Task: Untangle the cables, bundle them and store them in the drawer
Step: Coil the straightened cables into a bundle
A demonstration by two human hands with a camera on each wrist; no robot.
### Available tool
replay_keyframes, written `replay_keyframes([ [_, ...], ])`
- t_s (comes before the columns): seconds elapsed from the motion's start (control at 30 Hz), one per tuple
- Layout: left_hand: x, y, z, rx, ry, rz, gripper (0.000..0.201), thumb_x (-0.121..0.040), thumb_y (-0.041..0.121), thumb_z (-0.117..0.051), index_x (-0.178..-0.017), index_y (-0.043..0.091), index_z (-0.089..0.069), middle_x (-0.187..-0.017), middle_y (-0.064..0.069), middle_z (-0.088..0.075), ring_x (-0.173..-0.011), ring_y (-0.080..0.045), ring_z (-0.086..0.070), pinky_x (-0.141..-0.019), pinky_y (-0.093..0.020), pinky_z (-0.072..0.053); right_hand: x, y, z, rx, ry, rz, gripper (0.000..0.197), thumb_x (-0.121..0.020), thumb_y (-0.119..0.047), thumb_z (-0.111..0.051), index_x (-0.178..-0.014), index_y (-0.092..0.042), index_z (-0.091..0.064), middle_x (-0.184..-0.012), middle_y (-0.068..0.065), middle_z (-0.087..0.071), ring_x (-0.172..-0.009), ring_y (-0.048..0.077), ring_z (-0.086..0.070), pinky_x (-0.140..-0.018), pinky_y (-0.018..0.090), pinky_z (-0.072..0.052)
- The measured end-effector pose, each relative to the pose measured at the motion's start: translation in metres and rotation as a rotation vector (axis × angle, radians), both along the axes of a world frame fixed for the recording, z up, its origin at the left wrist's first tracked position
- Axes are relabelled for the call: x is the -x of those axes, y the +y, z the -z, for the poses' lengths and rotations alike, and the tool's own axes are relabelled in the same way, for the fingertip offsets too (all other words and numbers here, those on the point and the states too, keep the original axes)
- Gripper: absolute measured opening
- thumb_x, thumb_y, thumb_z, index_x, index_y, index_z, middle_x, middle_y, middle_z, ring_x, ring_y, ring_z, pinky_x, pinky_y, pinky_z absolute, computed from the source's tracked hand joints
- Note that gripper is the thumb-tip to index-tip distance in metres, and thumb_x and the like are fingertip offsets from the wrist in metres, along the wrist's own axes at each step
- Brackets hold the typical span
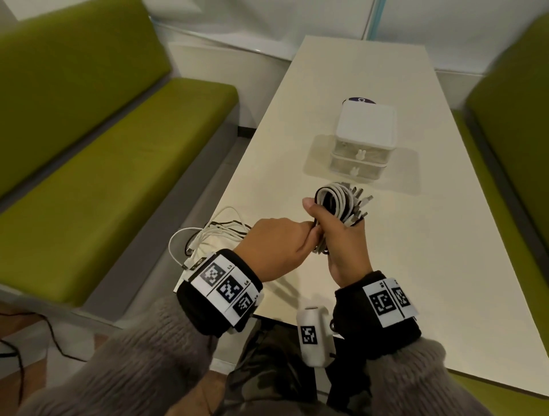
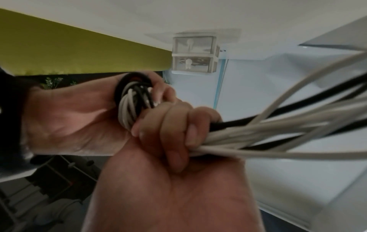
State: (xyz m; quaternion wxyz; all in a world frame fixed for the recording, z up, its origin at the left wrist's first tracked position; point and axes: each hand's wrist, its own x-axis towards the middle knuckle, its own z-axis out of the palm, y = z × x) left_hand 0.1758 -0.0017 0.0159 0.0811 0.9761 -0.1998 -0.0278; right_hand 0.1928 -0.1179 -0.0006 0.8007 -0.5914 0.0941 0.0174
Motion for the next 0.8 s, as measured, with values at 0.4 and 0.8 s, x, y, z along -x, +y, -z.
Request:
replay_keyframes([
  [0.4, -0.004, 0.008, 0.013, 0.373, 0.08, -0.001, 0.058, -0.088, 0.054, -0.018, -0.113, 0.009, -0.045, -0.07, -0.001, -0.055, -0.064, -0.026, -0.054, -0.058, -0.037, -0.041, -0.004, -0.005, -0.004, -0.364, 0.033, 0.001, 0.021, -0.076, -0.029, -0.067, -0.077, -0.013, -0.055, -0.061, -0.001, -0.053, -0.057, 0.011, -0.058, -0.047, 0.024, -0.046],
  [0.8, -0.006, 0.016, 0.016, 0.457, 0.248, -0.005, 0.025, -0.1, 0.037, -0.031, -0.088, 0.018, -0.043, -0.067, 0.003, -0.048, -0.061, -0.019, -0.046, -0.061, -0.034, -0.038, -0.01, -0.016, -0.008, -0.421, -0.035, -0.006, 0.033, -0.078, -0.032, -0.062, -0.099, -0.007, -0.058, -0.072, 0.0, -0.068, -0.075, 0.014, -0.069, -0.081, 0.037, -0.059],
])
